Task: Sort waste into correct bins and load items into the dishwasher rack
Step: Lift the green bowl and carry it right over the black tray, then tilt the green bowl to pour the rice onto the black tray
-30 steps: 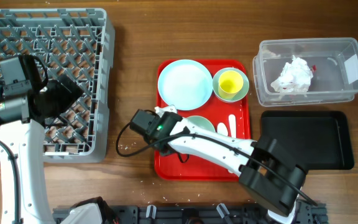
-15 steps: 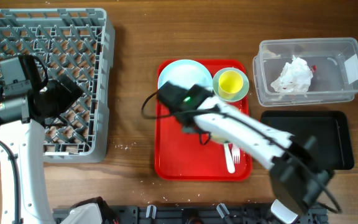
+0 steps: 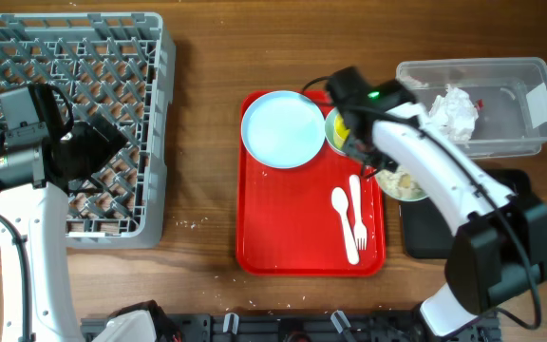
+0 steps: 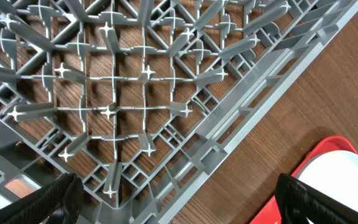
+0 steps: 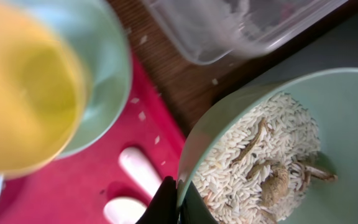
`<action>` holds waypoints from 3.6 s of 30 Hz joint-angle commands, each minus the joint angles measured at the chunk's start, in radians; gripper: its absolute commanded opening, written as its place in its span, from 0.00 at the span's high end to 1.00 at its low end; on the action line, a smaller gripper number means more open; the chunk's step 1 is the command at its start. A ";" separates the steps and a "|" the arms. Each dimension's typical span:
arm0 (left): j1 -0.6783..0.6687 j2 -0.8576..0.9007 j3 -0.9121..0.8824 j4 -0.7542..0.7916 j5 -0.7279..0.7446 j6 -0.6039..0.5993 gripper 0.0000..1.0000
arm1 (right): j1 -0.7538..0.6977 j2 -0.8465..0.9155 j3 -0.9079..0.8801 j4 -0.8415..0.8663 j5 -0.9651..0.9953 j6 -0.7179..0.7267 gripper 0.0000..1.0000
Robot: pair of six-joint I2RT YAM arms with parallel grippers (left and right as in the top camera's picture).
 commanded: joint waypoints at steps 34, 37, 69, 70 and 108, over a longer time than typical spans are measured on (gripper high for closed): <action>0.006 0.006 0.011 -0.001 -0.002 0.002 0.00 | -1.126 -0.078 -0.120 -0.154 -1.094 -0.926 0.96; 0.006 0.006 0.011 -0.001 -0.002 0.002 0.00 | -1.147 -0.078 -0.184 -0.119 -1.143 -0.945 0.96; 0.006 0.006 0.011 -0.001 -0.002 0.002 0.00 | -1.325 0.007 -0.235 -0.213 -1.381 -1.172 0.96; 0.006 0.006 0.011 -0.001 -0.002 0.002 0.00 | -1.343 0.014 -0.235 -0.216 -1.381 -1.154 0.96; 0.006 0.006 0.011 -0.001 -0.002 0.002 0.00 | -1.404 0.139 -0.233 -0.319 -1.548 -1.236 0.96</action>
